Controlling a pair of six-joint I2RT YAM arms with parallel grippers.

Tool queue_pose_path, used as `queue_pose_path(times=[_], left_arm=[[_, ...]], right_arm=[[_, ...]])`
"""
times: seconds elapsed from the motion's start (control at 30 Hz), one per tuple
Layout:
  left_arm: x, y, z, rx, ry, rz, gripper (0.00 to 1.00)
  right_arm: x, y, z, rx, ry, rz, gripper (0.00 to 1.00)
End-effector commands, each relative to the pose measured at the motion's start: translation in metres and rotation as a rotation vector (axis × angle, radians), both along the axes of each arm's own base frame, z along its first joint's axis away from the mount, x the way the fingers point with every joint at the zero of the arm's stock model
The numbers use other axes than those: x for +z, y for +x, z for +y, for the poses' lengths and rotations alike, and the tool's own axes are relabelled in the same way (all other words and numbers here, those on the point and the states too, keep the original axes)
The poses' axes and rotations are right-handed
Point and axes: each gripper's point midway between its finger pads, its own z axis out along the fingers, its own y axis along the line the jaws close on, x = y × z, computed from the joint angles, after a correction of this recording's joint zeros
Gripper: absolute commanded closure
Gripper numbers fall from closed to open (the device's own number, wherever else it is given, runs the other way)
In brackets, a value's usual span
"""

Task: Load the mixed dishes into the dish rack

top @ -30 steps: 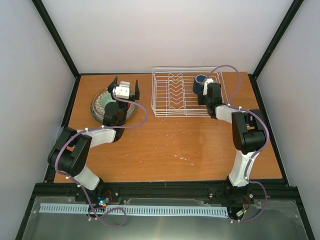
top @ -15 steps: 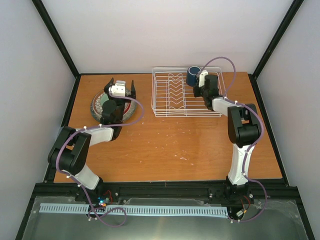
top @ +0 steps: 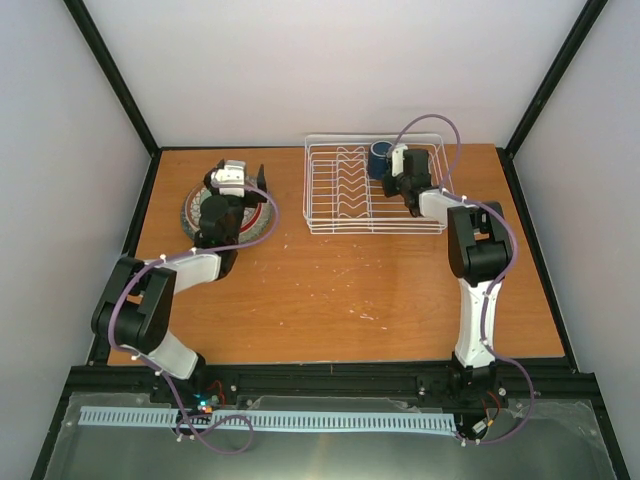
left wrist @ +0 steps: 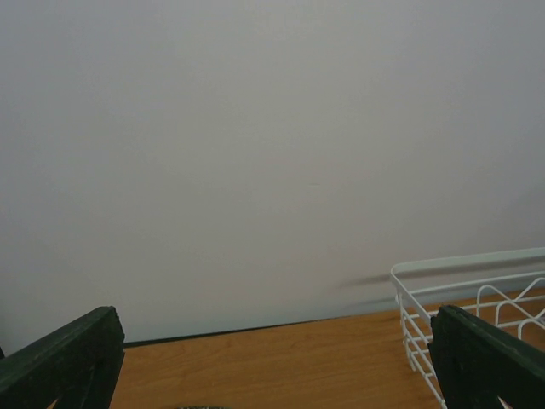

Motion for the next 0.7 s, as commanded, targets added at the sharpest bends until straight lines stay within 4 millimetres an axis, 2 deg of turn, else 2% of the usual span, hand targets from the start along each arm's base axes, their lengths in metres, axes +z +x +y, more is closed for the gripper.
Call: queue_pose_path(times=[0.0,0.17,0.47,0.67], left_arm=[[0.017,0.005,0.008,-0.007,-0.045,-0.002,0.01],[0.013,0.017,0.013,-0.043,-0.058,0.098,0.0],[0.018,0.03,0.035,-0.025,-0.051,0.235,0.0],[0.022,0.028,0.044,0.003,-0.031,0.265,0.0]], right_arm=[[0.041,0.02,0.013,0.035,0.004,-0.106,0.97],[0.03,0.026,0.014,0.042,-0.019,-0.043,0.97],[0.012,0.02,0.016,0.05,-0.054,0.066,0.96],[0.0,0.013,0.012,0.041,-0.079,0.136,0.85]])
